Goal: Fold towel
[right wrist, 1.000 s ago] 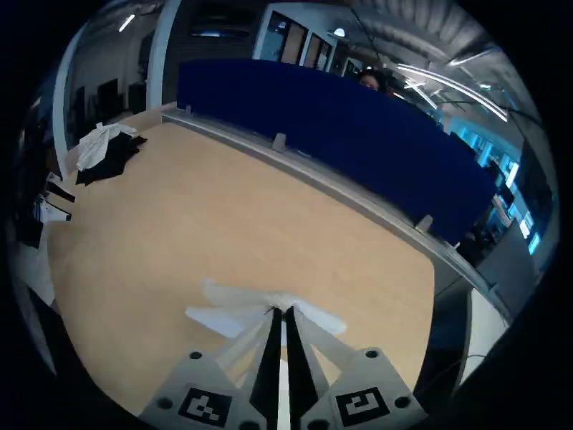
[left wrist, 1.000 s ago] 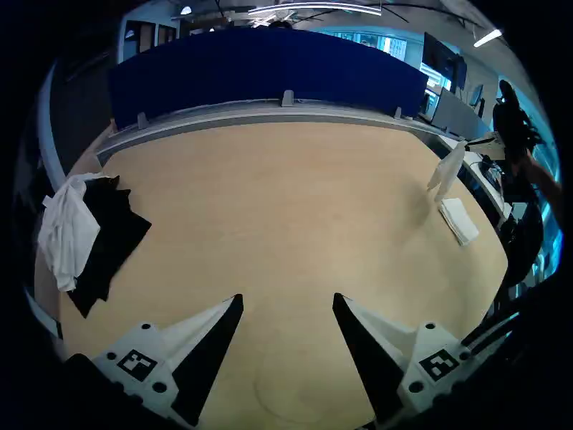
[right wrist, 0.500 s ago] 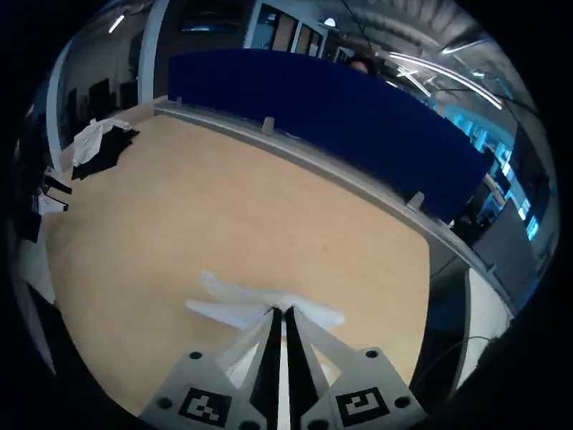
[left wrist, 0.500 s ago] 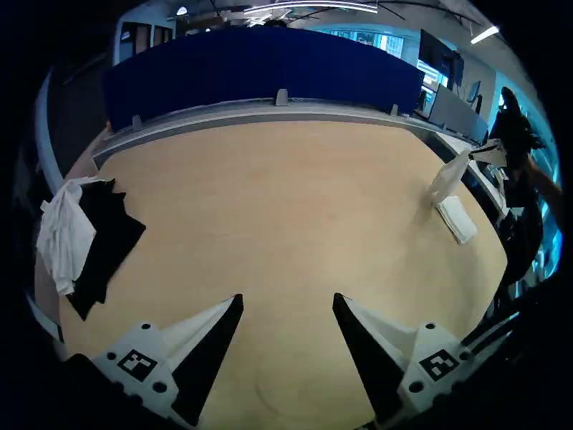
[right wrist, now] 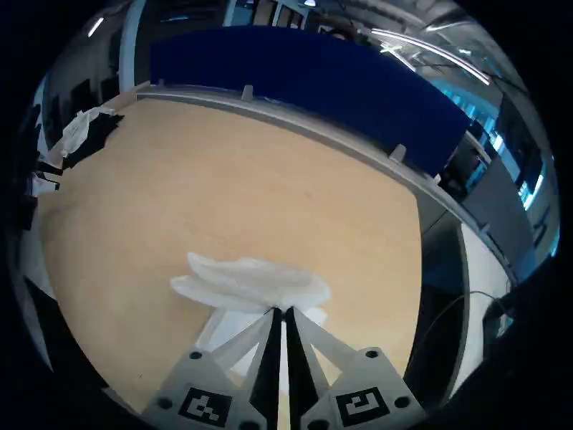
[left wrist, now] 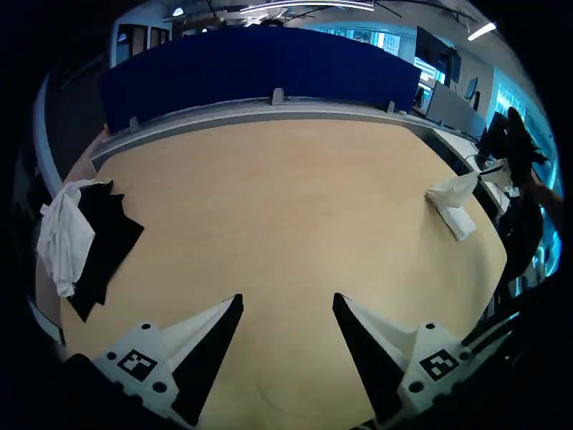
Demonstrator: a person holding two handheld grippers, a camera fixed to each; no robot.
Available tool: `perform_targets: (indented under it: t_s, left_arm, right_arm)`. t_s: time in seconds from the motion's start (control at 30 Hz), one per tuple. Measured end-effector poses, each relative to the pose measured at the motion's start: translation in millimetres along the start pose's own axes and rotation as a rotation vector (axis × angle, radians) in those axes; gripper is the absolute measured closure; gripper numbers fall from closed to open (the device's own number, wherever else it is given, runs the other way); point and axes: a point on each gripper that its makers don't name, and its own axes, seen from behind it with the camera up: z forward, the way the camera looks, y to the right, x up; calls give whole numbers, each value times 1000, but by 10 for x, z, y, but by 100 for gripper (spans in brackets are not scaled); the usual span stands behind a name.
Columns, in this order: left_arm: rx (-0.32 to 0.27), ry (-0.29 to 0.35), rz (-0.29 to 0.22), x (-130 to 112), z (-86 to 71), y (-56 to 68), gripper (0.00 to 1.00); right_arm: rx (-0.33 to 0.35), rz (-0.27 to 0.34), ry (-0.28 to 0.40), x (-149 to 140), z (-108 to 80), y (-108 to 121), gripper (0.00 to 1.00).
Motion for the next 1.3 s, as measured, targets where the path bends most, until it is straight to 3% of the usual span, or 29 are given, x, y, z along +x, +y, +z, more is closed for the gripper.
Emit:
perform_targets:
  t_s: [0.4,0.77,1.3]
  left_arm:
    - [7,-4,17,-6,-33,3,7]
    - [13,-3,22,-18,-62,-12,7]
    - [14,-8,31,-53,-53,6,7]
  right_arm:
    - [-30,69,-102,-701,77,-10,96]
    - [-69,136,-169,-1071,178,-8,96]
    - [-133,271,-213,-1414,441,-93,95]
